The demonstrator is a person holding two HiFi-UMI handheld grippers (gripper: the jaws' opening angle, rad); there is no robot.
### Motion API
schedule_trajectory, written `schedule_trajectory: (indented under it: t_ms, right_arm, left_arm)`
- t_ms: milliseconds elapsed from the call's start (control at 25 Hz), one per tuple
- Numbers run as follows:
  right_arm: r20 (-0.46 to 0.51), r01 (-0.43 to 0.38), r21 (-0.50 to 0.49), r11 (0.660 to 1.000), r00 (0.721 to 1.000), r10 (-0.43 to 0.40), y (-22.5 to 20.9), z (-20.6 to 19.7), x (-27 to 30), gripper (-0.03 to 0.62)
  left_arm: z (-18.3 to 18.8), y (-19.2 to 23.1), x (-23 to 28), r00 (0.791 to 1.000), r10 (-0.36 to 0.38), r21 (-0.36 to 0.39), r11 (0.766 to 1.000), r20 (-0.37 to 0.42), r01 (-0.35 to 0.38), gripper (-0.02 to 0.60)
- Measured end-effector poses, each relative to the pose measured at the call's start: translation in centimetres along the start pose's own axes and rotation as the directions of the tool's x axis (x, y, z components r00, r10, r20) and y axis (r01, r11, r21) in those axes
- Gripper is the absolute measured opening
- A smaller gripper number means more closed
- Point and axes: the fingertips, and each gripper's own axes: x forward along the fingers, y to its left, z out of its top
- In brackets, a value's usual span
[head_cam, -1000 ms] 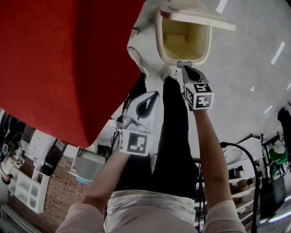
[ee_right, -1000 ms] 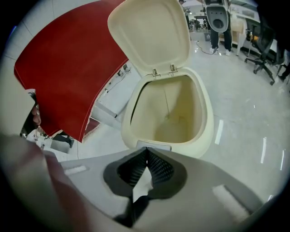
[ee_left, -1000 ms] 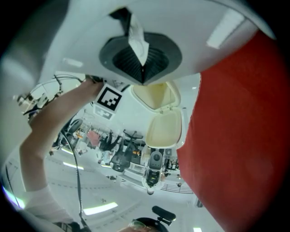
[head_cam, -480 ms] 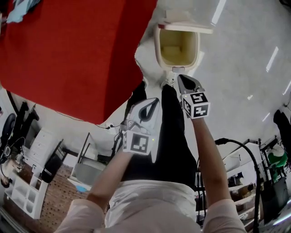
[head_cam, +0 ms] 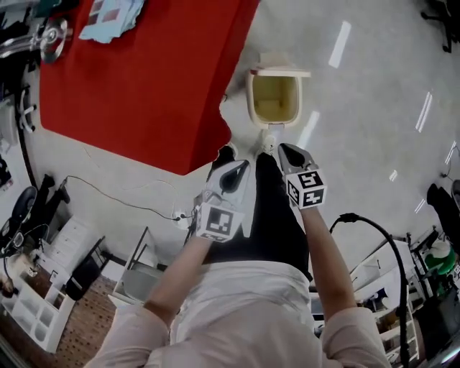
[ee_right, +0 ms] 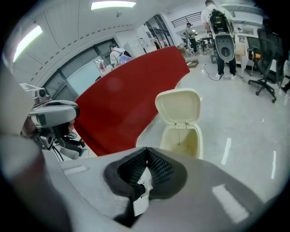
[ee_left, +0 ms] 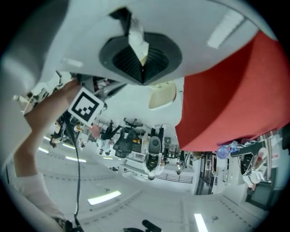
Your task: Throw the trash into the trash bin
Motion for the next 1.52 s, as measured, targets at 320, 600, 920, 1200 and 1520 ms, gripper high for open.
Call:
schedule_trajectory:
  t_ms: [320,600,920,1200,1520]
  right_arm:
    - [0.089,0.013,-0.044,0.999,0.996,-0.009,3.7,5.7,-7.5,0.002]
    - [0.146,0.034,-0.125,0.992,0.989,-0.015,5.9,9.8,-13.9,0.002]
    - [0.208,0.037,-0.172,0.984,0.978,-0.001,8.5,12.5,-19.9,0.002]
    - [0.222,0.019,-0.201,0.979,0.975,0.027,10.2,13.3,-23.0,0.002]
    - [0.266,-0.007,-0.188,0.982,0.962,0.058,10.6,15.0,-24.6,0.002]
  left_arm:
    - [3.9,0.2,-5.9,1.0,-0.016,-0.078,0.997,0.003,0.016,0.004]
    - [8.2,0.3,-10.0,1.0,-0.018,-0.015,1.0,0.014,0.018,0.005]
    - [11.9,-1.0,-12.6,0.996,-0.085,-0.059,0.995,0.026,0.087,0.004]
    - [13.6,-1.2,-14.5,0.996,-0.087,-0.091,0.992,0.035,0.09,0.004]
    - [14.8,-2.6,-14.7,0.992,-0.11,-0.126,0.985,0.069,0.118,0.005]
